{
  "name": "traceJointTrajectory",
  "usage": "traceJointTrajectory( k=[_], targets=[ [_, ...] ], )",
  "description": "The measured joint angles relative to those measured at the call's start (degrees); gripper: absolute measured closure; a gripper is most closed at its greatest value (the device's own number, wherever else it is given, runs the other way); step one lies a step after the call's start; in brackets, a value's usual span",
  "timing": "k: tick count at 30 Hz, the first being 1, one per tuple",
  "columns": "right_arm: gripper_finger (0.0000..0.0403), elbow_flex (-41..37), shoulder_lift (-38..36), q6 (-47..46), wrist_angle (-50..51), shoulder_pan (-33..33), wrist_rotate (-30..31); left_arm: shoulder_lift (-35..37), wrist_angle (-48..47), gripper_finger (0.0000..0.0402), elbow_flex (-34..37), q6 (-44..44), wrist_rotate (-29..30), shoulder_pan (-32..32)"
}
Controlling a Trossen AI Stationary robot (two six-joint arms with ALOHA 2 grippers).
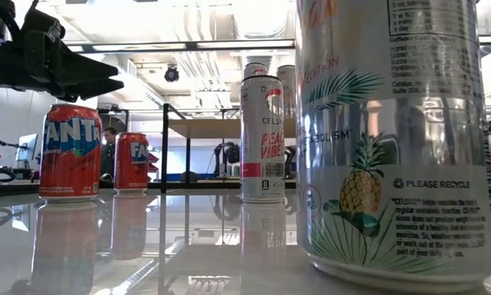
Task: Place canned beverage on shelf
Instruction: Move the white yellow soda can to the center of the table
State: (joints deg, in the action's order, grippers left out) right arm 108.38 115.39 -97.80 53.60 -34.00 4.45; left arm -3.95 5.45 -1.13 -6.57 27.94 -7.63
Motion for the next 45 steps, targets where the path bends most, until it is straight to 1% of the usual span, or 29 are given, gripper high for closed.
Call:
traceJointTrajectory(
  k=[3, 5, 9, 15, 20, 25, 32, 34, 38, 42, 45],
  targets=[
    [0.0097, 0.0, 0.0, -0.1, 0.4, -0.1, -0.1, 0.0, 0.0, 0.0002, 0.0, 0.0, 0.0, 0.0],
    [0.0107, 0.0, 0.0, -0.7, 0.1, -0.2, -0.4, 0.0, 0.0, 0.0002, 0.0, 0.0, 0.0, 0.0],
    [0.0112, 0.0, 0.0, -1.2, -0.2, -0.2, -1.3, 0.0, 0.0, 0.0002, 0.0, 0.0, 0.0, 0.0],
    [0.0113, 3.5, 0.0, -1.1, 6.0, -0.2, -1.4, 0.0, 0.0, 0.0002, 0.0, 0.0, 0.0, 0.0],
    [0.0113, 6.8, 0.0, -1.0, 14.7, -0.2, 0.7, 0.0, 0.0, 0.0002, 0.0, 0.0, 0.0, 0.0],
    [0.0113, 8.5, -0.1, 0.4, 24.3, -0.2, 2.1, -0.1, 0.0, 0.0002, 0.0, 0.0, 0.0, 0.0],
    [0.0113, 10.7, -1.2, 0.8, 36.5, 0.7, 7.1, -0.1, 0.0, 0.0002, 0.0, 0.0, 0.0, 0.0],
    [0.0113, 10.5, -2.4, 1.8, 36.2, 1.1, 8.6, -0.1, 0.0, 0.0002, 0.0, 0.0, 0.0, 0.0],
    [0.0113, 10.1, -4.0, 2.4, 36.4, 1.4, 9.3, -0.1, 0.0, 0.0002, 0.0, 0.0, 0.0, 0.0],
    [0.0113, 9.8, -4.2, 2.4, 36.3, 1.5, 9.3, -0.1, 0.0, 0.0002, 0.0, 0.0, 0.0, 0.0],
    [0.0113, 9.7, -4.2, 1.3, 36.3, 1.7, 8.2, -0.1, 0.0, 0.0002, 0.0, 0.0, 0.0, 0.0]
  ],
)
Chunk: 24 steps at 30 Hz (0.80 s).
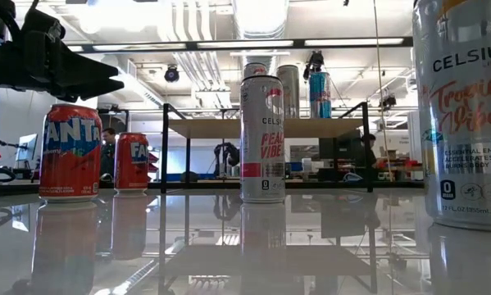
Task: Place canned beverage on shelf
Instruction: Move the white yellow soda can to the center of the table
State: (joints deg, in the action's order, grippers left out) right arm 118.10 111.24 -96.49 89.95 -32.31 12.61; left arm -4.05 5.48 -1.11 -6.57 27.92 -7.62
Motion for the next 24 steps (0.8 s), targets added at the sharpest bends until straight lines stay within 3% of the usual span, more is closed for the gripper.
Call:
traceJointTrajectory(
  k=[13, 24],
  targets=[
    [0.0113, -4.2, 0.2, -21.4, -1.0, -0.7, -8.3, 0.0, 0.0, 0.0002, 0.0, 0.0, 0.0, 0.0],
    [0.0113, -6.7, 0.3, -38.6, -5.0, -0.7, -8.7, 0.0, 0.0, 0.0002, 0.0, 0.0, 0.0, 0.0]
  ],
)
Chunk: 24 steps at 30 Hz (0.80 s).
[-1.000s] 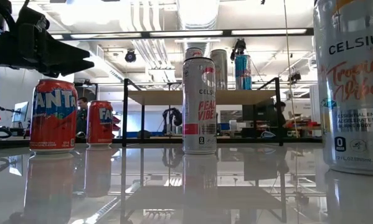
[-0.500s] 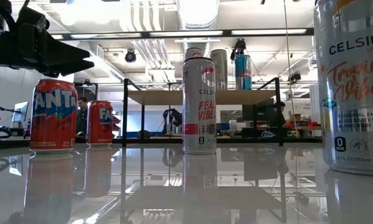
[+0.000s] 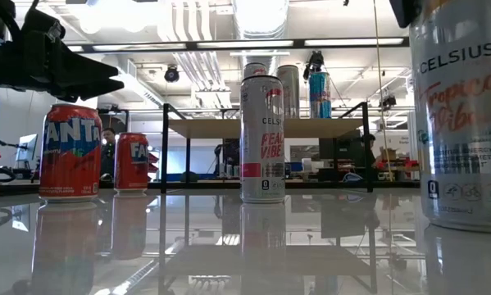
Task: Place canned beverage on shelf
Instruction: Move the white yellow soda can to the center of the table
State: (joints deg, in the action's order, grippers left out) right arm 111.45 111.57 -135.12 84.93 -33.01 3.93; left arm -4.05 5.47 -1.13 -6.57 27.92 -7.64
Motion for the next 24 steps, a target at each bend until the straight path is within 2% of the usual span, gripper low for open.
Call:
traceJointTrajectory(
  k=[4, 9, 12, 18, 24],
  targets=[
    [0.0113, -1.8, 0.0, -7.2, -3.5, 0.1, -0.1, 0.0, 0.0, 0.0002, 0.0, 0.0, 0.0, 0.0],
    [0.0113, -2.6, 0.0, -11.7, -4.8, 1.2, -1.4, 0.0, 0.0, 0.0002, 0.0, 0.0, 0.0, 0.0],
    [0.0117, -2.7, 0.0, -9.6, -4.8, 1.8, -1.4, 0.0, 0.0, 0.0002, 0.0, 0.0, 0.0, 0.0],
    [0.0153, -2.7, 0.0, -5.7, -4.8, 2.2, -1.4, 0.0, 0.0, 0.0002, 0.0, 0.0, 0.0, 0.0],
    [0.0153, -2.7, 0.0, -1.1, -4.8, 2.7, -1.2, 0.0, 0.0, 0.0002, 0.0, 0.0, 0.0, 0.0]
  ],
)
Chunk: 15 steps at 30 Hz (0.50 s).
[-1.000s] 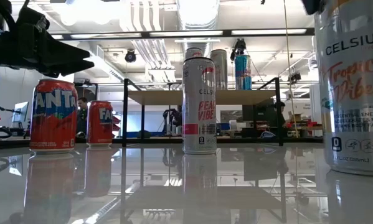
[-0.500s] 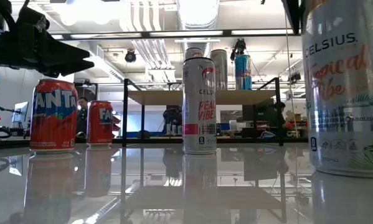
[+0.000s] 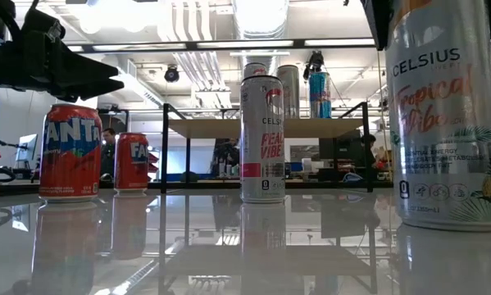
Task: Place canned beverage on shelf
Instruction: Move the white yellow soda can to the center of the table
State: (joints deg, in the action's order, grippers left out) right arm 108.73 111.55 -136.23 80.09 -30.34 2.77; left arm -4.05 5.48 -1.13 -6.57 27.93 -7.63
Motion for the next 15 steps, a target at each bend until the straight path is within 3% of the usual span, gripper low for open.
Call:
traceJointTrajectory(
  k=[9, 15],
  targets=[
    [0.0153, 0.4, -0.6, 14.2, 3.0, 2.4, 0.4, 0.0, 0.0, 0.0002, 0.0, 0.0, 0.0, 0.0],
    [0.0153, 0.4, -3.4, 29.3, 3.6, 5.6, 3.7, 0.0, 0.0, 0.0002, 0.0, 0.0, 0.0, 0.0]
  ],
)
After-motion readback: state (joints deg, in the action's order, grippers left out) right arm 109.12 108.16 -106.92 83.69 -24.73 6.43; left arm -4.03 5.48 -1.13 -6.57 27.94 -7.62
